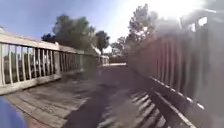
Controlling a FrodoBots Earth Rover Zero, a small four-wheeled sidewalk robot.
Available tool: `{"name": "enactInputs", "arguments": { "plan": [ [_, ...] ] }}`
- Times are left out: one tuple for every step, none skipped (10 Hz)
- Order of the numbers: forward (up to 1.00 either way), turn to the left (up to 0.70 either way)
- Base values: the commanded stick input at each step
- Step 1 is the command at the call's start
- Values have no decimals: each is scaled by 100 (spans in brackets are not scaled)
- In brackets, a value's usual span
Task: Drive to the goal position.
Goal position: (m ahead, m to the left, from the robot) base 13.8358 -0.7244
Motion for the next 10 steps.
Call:
{"name": "enactInputs", "arguments": {
  "plan": [
    [70,0],
    [70,0],
    [70,0],
    [70,0],
    [70,0],
    [70,0],
    [70,0],
    [70,0],
    [70,0],
    [70,0]
  ]
}}
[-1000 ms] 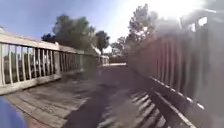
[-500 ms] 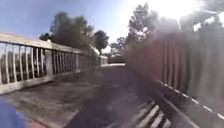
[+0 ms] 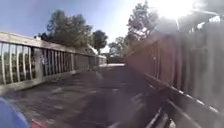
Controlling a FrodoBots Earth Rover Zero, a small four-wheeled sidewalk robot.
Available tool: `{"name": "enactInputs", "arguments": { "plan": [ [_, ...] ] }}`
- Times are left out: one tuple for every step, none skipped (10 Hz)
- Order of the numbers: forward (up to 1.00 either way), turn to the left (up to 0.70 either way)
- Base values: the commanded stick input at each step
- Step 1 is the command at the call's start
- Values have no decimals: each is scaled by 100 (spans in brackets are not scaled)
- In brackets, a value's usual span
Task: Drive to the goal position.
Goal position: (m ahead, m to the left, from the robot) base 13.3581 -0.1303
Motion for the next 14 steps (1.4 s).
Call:
{"name": "enactInputs", "arguments": {
  "plan": [
    [70,0],
    [70,0],
    [70,0],
    [70,0],
    [70,0],
    [70,0],
    [70,0],
    [70,0],
    [70,0],
    [70,0],
    [70,0],
    [70,0],
    [70,0],
    [70,0]
  ]
}}
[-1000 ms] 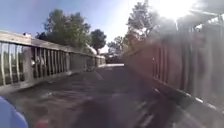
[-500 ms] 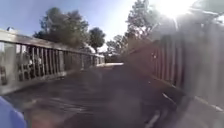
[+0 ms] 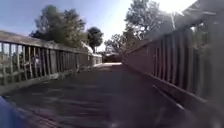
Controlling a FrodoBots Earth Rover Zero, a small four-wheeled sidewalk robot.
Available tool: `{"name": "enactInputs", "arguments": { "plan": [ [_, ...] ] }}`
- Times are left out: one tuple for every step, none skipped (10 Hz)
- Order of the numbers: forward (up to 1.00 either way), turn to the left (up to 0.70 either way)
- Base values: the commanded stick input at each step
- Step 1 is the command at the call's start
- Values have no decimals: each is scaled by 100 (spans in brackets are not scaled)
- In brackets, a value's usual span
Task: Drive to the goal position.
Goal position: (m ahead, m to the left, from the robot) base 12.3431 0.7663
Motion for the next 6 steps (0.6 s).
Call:
{"name": "enactInputs", "arguments": {
  "plan": [
    [70,0],
    [70,0],
    [70,0],
    [70,0],
    [70,0],
    [70,0]
  ]
}}
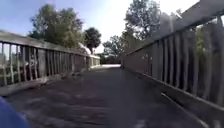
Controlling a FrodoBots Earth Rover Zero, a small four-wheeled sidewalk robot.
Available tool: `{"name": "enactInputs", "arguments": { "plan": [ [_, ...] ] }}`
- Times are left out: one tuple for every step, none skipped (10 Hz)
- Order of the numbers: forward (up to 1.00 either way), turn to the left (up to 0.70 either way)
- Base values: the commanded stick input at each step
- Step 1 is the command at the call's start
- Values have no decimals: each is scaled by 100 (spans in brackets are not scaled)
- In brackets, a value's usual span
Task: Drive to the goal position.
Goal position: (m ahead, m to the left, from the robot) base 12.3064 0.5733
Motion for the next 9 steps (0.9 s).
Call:
{"name": "enactInputs", "arguments": {
  "plan": [
    [70,0],
    [70,0],
    [70,0],
    [70,0],
    [70,0],
    [70,0],
    [70,0],
    [70,0],
    [70,0]
  ]
}}
